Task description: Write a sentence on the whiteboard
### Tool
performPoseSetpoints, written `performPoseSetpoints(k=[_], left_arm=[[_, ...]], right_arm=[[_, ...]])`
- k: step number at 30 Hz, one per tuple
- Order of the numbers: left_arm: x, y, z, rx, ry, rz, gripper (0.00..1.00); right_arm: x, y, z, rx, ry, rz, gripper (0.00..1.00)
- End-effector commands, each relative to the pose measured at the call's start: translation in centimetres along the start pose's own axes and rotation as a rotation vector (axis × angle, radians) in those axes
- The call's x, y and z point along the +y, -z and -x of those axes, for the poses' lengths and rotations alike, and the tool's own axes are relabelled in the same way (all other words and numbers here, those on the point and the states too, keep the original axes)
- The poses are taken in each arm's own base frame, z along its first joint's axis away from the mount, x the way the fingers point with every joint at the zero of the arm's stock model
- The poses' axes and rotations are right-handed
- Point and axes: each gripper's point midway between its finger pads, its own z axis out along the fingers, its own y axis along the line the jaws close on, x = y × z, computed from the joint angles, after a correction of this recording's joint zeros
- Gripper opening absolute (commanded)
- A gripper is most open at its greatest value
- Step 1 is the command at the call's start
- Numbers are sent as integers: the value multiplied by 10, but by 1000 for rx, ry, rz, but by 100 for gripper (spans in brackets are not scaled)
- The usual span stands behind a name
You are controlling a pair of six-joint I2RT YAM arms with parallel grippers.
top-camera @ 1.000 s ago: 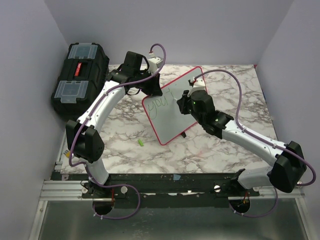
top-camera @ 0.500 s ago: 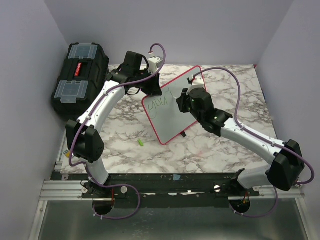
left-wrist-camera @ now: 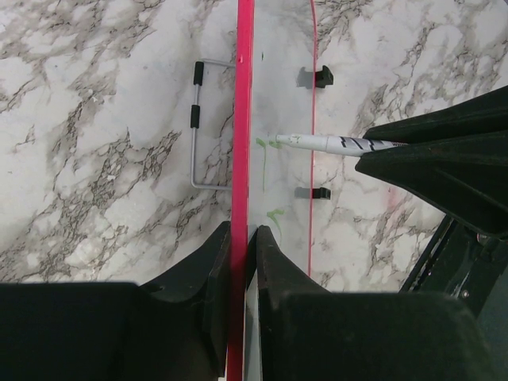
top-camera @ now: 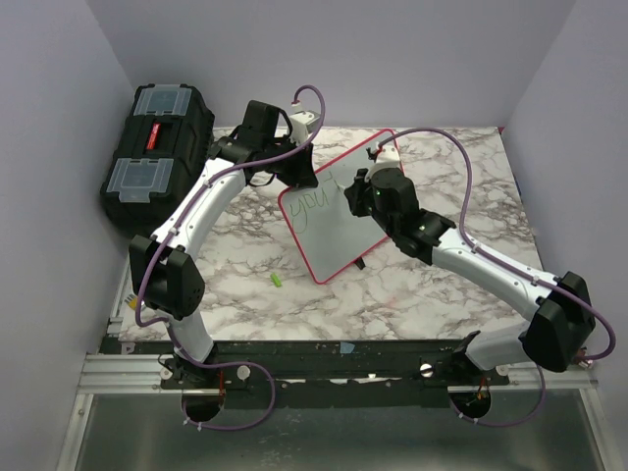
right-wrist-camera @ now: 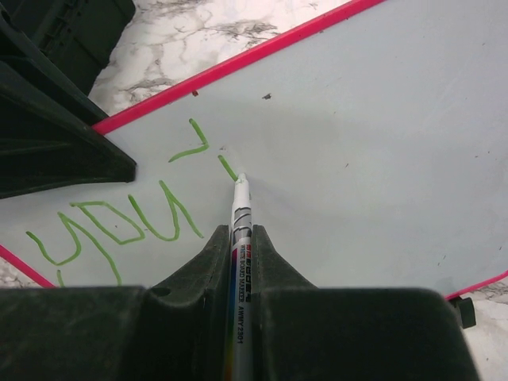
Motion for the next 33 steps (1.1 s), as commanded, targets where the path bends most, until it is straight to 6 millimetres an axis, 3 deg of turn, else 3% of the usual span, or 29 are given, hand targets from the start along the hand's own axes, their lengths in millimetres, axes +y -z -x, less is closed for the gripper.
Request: performPoseSetpoints(k=[1, 22, 33], left_arm=[[-12, 7, 17, -47, -82, -18, 0], [-11, 8, 17, -47, -81, -15, 0], [-8, 6, 17, -39, -68, 2, 0]], right_arm=[[8, -9, 11, -32, -3, 11, 1], [-7, -13, 29, -82, -1, -97, 1], [-20, 14, 55, -153, -8, -141, 1]])
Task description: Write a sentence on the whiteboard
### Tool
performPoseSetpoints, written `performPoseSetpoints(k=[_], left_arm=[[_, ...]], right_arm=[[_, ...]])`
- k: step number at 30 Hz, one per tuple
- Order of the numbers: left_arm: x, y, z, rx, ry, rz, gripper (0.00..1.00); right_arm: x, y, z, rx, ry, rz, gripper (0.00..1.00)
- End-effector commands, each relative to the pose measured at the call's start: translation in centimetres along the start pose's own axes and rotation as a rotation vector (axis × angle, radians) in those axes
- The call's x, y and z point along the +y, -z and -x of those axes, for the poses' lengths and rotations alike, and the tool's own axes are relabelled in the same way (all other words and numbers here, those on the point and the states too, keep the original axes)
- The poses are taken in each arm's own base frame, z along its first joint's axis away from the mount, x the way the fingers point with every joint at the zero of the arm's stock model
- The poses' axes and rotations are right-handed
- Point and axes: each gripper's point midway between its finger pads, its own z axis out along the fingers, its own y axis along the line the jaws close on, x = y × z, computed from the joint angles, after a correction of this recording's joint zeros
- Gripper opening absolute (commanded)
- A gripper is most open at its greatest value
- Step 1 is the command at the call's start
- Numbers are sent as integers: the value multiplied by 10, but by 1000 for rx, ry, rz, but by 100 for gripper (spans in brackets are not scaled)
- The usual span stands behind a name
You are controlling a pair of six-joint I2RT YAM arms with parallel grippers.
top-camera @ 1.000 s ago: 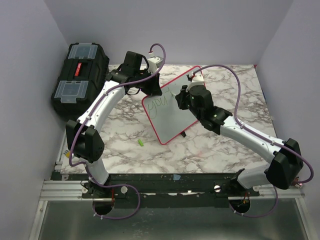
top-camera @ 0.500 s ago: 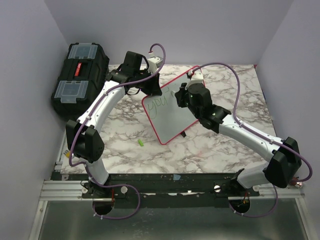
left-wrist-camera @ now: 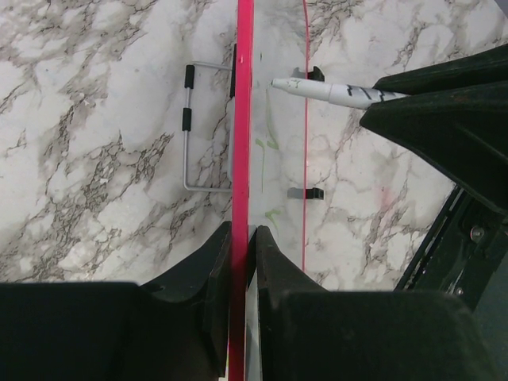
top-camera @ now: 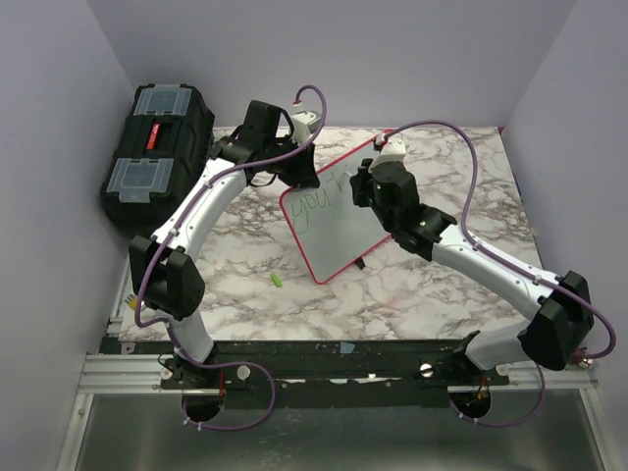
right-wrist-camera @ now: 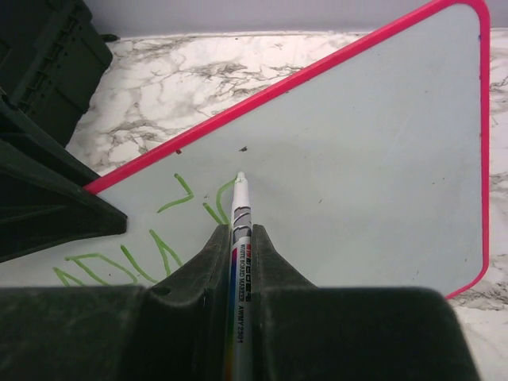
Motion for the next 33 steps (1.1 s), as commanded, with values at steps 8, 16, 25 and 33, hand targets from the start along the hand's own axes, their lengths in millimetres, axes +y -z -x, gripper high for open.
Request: performPoseSetpoints(k=[8, 16, 25, 33], left_arm=[[-5, 7, 17, -40, -67, 10, 0], [-6, 9, 18, -42, -69, 12, 0], [-6, 8, 17, -42, -68, 7, 0], [-7, 8, 17, -42, -70, 4, 0]], right_arm=[[-19, 21, 7, -35, -16, -46, 1], [-12, 17, -9, 6, -23, -12, 1], [-7, 8, -5, 8, -31, 24, 1], [-3, 4, -8, 15, -42, 42, 1]])
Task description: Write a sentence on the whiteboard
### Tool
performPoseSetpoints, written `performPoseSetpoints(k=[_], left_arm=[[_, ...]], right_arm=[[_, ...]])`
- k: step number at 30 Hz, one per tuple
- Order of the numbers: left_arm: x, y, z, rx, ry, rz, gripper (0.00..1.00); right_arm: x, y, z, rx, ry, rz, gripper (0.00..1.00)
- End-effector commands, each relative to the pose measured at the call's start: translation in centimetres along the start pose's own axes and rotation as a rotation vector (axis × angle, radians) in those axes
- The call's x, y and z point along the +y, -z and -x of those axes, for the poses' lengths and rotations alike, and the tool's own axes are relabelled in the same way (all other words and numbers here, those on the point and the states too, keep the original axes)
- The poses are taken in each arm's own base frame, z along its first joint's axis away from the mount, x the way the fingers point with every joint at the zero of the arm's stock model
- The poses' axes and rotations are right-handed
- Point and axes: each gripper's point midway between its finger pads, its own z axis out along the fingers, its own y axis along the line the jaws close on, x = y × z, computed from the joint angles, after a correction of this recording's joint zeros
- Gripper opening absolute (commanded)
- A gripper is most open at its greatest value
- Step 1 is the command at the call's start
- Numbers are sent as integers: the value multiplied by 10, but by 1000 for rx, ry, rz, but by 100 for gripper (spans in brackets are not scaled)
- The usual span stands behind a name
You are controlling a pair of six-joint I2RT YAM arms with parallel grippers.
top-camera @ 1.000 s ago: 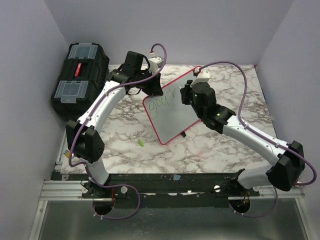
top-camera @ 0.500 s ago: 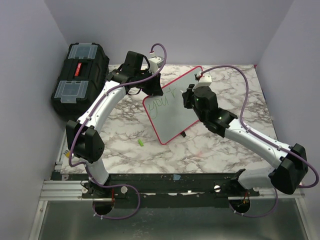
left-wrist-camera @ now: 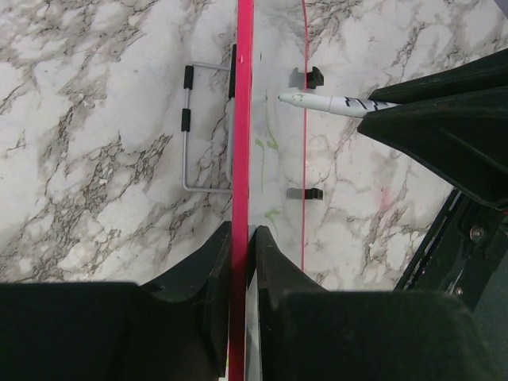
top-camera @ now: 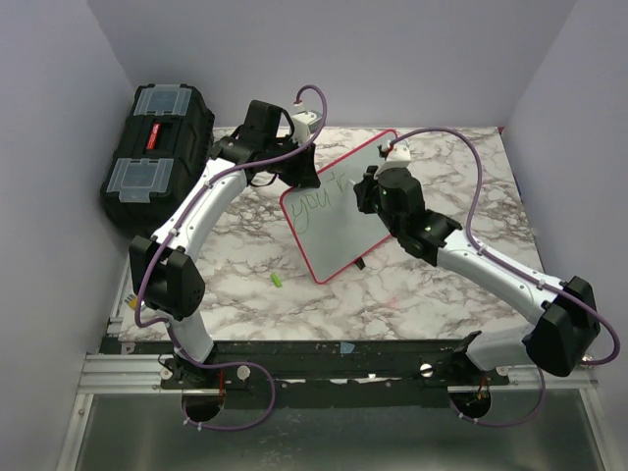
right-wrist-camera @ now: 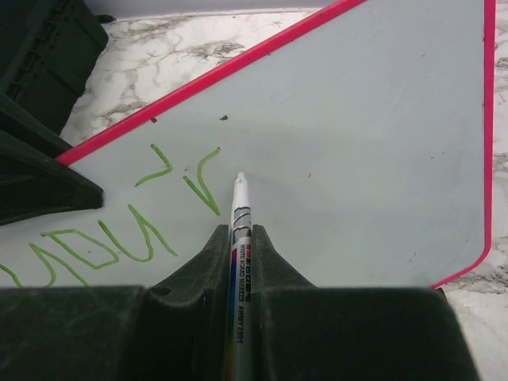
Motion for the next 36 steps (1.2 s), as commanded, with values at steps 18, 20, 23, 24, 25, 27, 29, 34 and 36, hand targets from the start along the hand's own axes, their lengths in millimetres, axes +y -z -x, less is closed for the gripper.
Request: performPoseSetpoints(k=[18, 20, 23, 24, 25, 27, 29, 34, 36], left_arm=[[-4, 8, 15, -37, -71, 3, 0], [-4, 8, 16, -39, -72, 4, 0], [-4, 8, 16, -39, -72, 2, 0], [-4, 7, 16, -39, -71, 2, 0], [-4, 7, 15, -38, -72, 2, 0], [-4, 7, 15, -37, -71, 0, 0], [-5, 6, 14, -36, -70, -2, 0], [-5, 6, 15, -37, -70, -2, 0], [-5, 6, 15, -38, -70, -3, 0]], right_arm=[[-5, -14, 9, -25, -23, -20, 1], [-5, -15, 10, -25, -21, -17, 1], [-4, -15, 12, -27, -14, -18, 1], [-4, -16, 13, -29, -14, -21, 1], [-4, -16, 13, -30, -12, -20, 1], [-4, -16, 16, -35, -13, -20, 1], [-3, -16, 18, -38, -13, -20, 1], [-1, -16, 21, -42, -16, -11, 1], [1, -16, 20, -40, -16, -1, 1]])
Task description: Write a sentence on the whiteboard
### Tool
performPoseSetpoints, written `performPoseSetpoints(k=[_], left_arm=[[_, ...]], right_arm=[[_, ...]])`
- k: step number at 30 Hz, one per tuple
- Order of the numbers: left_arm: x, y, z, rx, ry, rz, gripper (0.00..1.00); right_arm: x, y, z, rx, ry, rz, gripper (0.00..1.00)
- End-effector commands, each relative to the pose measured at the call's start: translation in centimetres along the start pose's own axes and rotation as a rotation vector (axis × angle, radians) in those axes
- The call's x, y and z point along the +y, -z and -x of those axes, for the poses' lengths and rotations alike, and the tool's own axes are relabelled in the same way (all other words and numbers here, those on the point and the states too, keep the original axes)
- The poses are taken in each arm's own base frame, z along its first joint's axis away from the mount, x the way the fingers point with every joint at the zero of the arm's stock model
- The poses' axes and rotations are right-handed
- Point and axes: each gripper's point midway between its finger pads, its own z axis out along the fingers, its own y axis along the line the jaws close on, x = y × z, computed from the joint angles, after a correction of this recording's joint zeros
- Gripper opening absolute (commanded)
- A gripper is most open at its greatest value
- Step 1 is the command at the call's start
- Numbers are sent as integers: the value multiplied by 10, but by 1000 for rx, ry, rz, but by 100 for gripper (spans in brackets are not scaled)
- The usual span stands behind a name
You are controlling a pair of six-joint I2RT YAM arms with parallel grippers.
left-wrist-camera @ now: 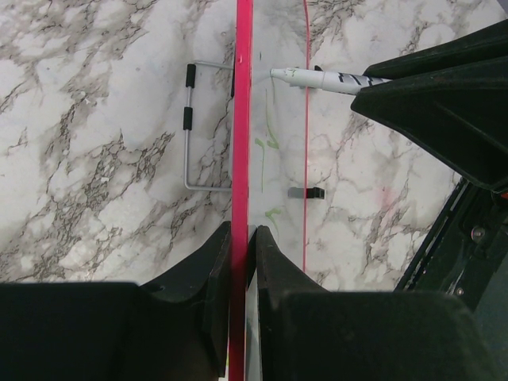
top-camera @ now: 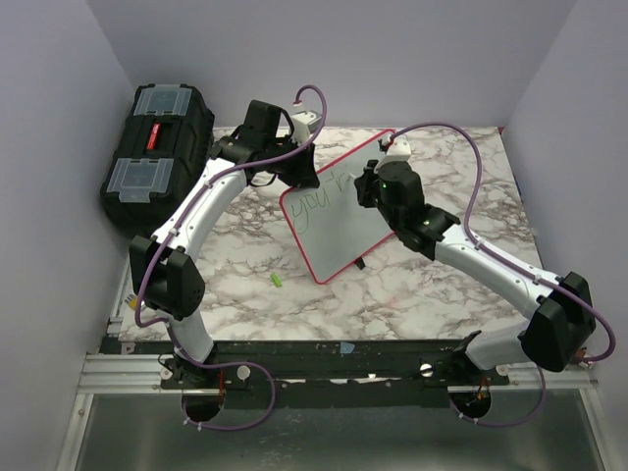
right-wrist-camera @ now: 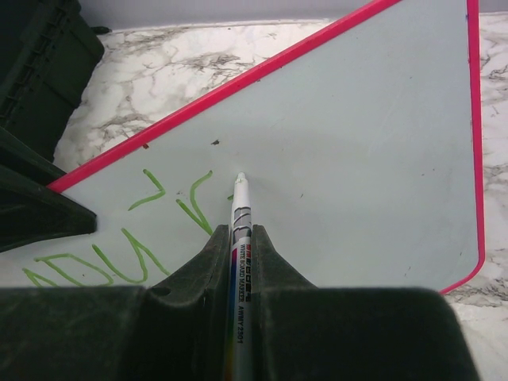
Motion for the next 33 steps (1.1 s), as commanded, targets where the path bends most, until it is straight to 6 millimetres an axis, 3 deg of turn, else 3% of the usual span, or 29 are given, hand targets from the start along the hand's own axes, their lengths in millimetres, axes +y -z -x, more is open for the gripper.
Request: performPoseSetpoints(k=[1, 17, 33], left_arm=[[-6, 6, 16, -41, -73, -6, 0], [-6, 6, 16, -40, -71, -6, 0], [-6, 6, 17, -44, -73, -3, 0]], right_arm=[[5, -4, 12, -29, -7, 17, 1], [24, -2, 2, -1, -15, 127, 1], [22, 1, -26, 74, -28, 149, 1]])
